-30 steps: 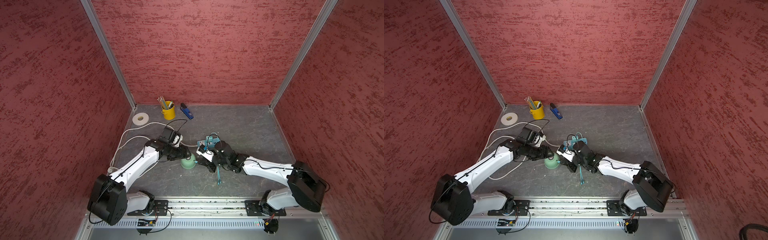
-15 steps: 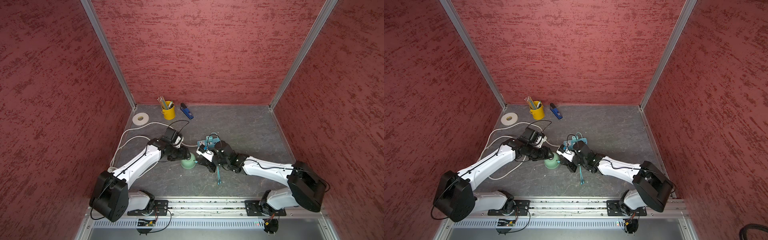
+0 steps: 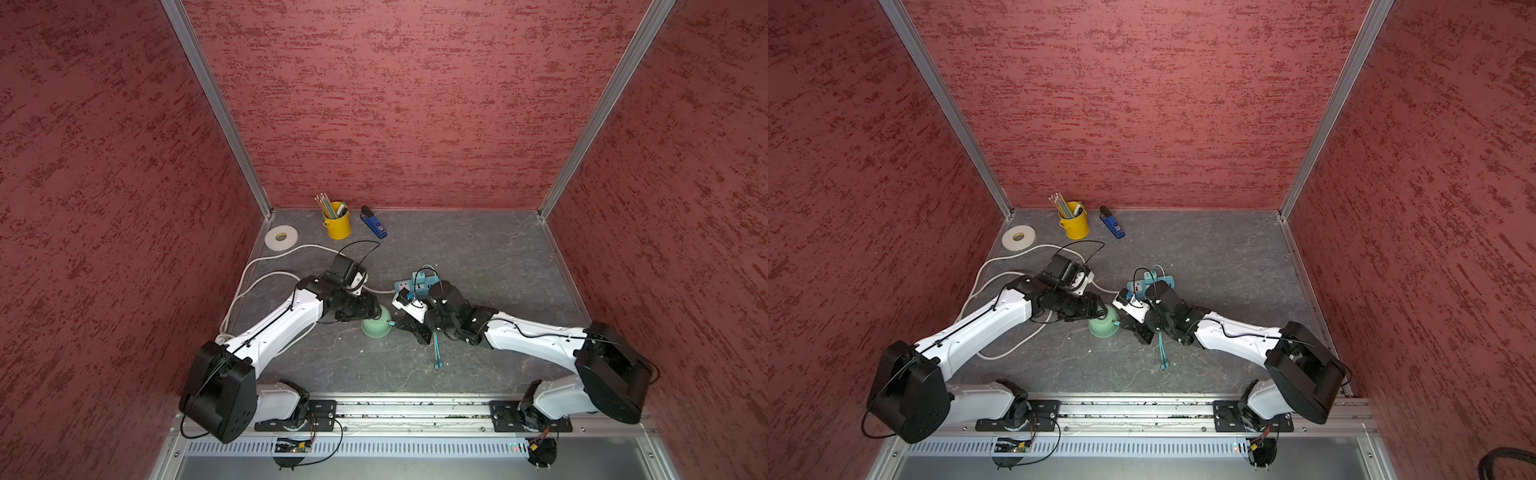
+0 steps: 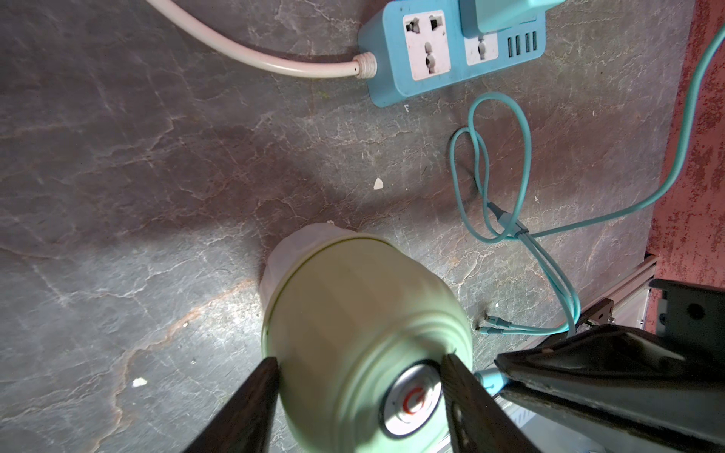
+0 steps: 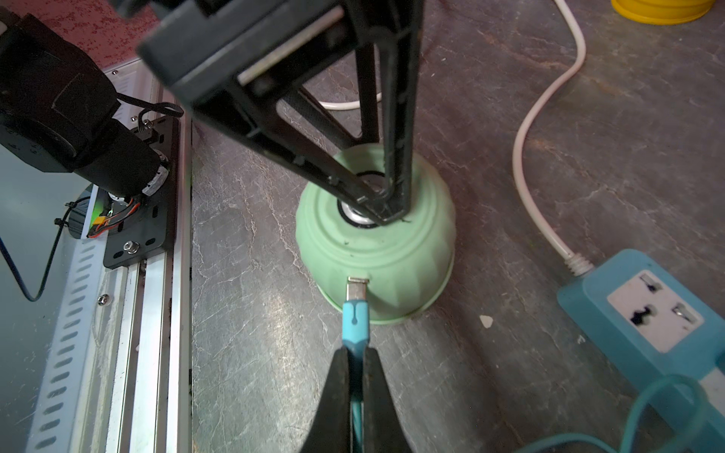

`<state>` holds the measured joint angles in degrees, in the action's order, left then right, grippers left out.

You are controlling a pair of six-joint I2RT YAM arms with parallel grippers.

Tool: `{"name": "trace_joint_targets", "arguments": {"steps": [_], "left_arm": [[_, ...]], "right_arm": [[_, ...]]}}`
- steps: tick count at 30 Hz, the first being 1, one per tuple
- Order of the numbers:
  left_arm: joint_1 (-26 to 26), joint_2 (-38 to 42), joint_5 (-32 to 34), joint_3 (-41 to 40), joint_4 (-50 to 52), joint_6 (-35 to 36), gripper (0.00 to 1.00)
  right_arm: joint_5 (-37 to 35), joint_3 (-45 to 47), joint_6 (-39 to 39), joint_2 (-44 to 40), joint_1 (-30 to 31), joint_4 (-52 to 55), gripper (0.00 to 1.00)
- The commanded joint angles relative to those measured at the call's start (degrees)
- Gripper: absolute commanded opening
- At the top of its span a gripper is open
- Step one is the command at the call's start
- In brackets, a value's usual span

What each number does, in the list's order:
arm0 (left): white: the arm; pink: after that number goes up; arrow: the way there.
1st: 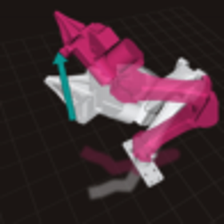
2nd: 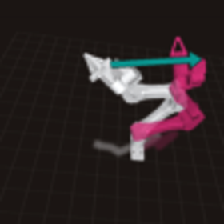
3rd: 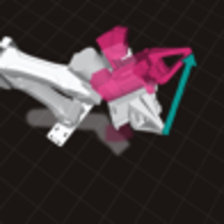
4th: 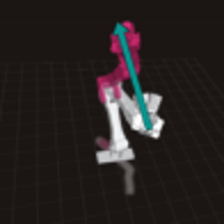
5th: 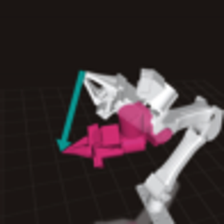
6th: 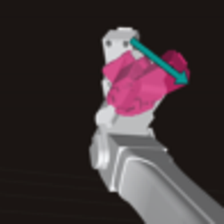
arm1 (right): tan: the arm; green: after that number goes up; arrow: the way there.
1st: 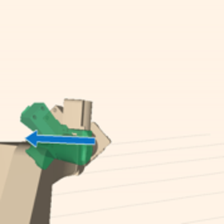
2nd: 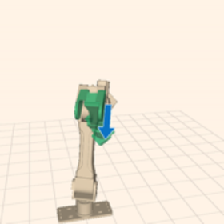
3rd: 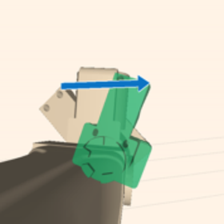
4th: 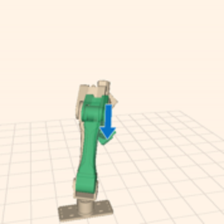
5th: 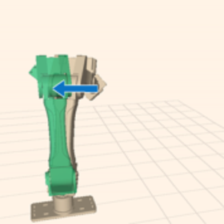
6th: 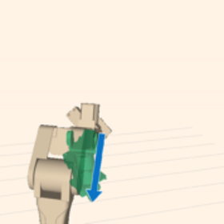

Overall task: Charge the cordless meat grinders
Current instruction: Insert the charging cable into the cordless meat grinder.

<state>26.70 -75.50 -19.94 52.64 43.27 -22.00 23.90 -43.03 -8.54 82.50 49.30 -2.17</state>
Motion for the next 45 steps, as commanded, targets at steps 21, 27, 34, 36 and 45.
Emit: {"name": "trace_joint_targets", "arguments": {"steps": [21,27,34,36,45], "left_arm": [[2.52,-1.5,0.63,1.52,2.94,-0.44,0.65],[3.68,-0.47,0.22,0.54,1.89,-3.23,0.65],[4.75,1.13,0.09,-0.43,1.25,-5.76,0.65],[5.23,1.4,0.01,-0.46,1.01,-6.19,0.65],[6.35,0.72,-1.72,-0.42,-0.2,-6.44,0.65]], "right_arm": [[-2.54,-6.49,2.33,2.18,0.14,0.13,0.0],[-2.89,-7.2,5.3,1.79,0.16,-0.45,0.0],[-3.38,-7.93,7.53,1.55,0.34,-1.05,0.0],[-3.53,-8.23,7.56,1.78,0.45,-1.07,0.0],[-5.35,-9.17,3.54,3.05,1.14,-0.81,0.0]]}}
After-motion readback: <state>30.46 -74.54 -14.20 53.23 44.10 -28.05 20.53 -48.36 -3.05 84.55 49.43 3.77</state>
